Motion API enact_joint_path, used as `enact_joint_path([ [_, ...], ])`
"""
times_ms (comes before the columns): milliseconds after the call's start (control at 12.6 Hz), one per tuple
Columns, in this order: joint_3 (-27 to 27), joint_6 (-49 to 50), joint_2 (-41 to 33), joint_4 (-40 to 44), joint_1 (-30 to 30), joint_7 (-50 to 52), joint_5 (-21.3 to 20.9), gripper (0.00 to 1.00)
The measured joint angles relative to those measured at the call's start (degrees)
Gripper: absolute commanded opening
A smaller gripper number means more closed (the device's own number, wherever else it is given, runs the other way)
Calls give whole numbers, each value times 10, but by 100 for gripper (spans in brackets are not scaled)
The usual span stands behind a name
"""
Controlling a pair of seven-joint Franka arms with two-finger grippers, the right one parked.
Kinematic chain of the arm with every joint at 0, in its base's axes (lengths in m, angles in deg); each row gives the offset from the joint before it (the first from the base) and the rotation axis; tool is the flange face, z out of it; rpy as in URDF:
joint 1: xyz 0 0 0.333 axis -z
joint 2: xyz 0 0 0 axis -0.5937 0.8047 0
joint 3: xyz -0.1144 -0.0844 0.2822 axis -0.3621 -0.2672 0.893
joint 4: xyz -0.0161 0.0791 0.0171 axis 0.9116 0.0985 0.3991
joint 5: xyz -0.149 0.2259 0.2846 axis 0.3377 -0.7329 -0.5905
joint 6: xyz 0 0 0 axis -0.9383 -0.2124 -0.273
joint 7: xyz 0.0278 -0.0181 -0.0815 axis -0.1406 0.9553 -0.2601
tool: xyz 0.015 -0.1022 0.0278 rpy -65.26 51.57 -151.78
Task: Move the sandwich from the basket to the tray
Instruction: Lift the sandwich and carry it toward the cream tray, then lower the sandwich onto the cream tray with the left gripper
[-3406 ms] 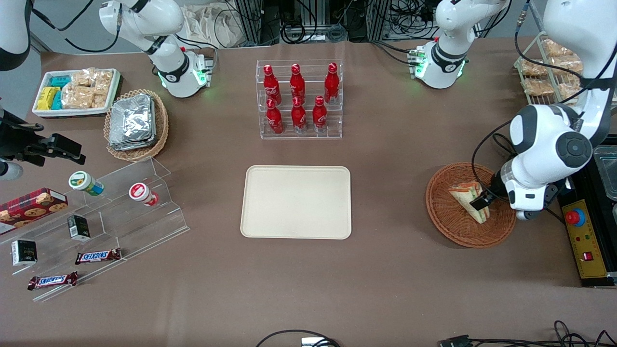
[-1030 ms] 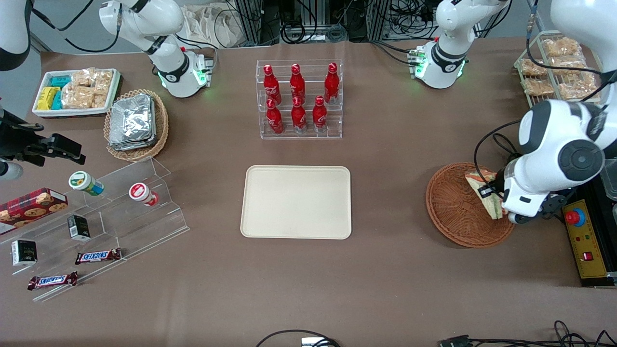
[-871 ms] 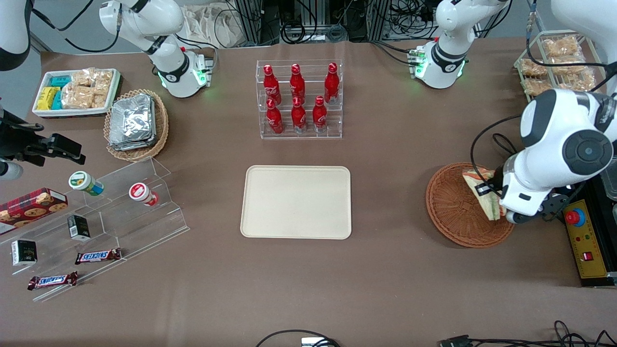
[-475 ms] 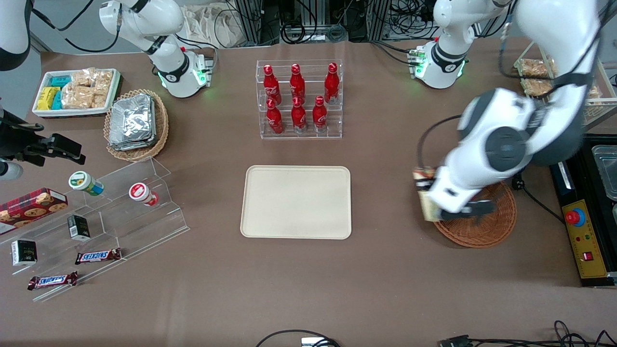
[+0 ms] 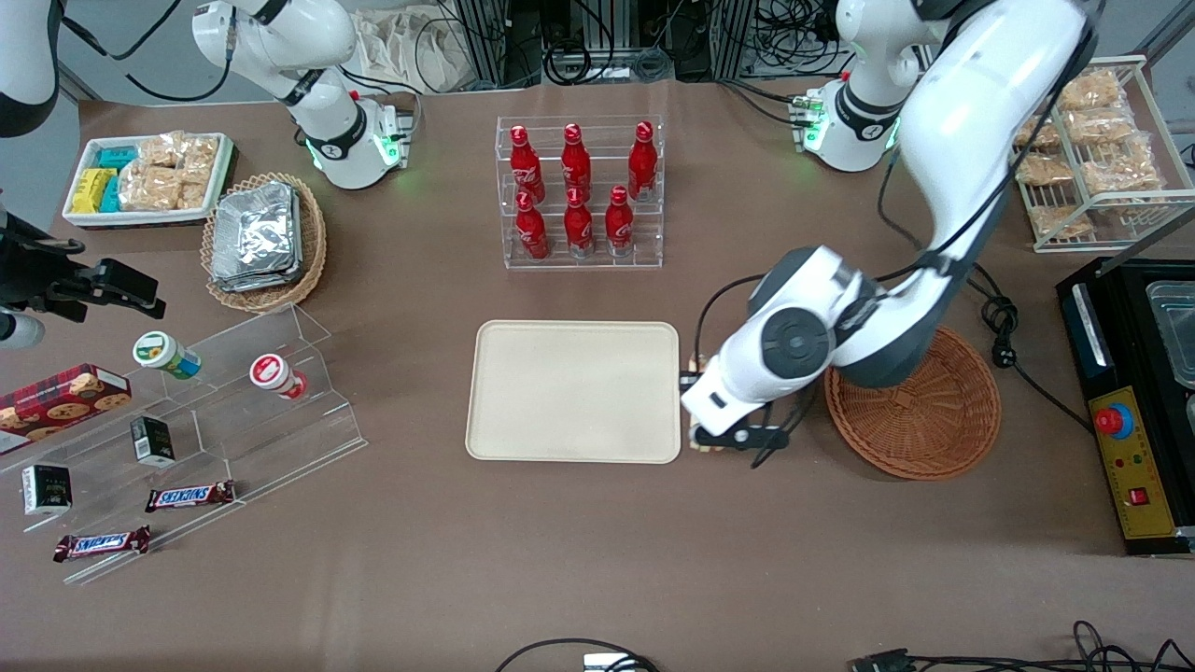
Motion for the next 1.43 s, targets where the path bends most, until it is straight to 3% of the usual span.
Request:
enact_joint_path([
  [238,69,-103,63,3,78,12,-23,0],
  [475,109,-120,71,23,132,38,-24,0],
  [1267,94,-94,54,33,139,67,-16,0],
  [1347,94,-92,54,33,140,81,-15,7],
  [1426,94,-90,55,31,143,97,-15,50],
])
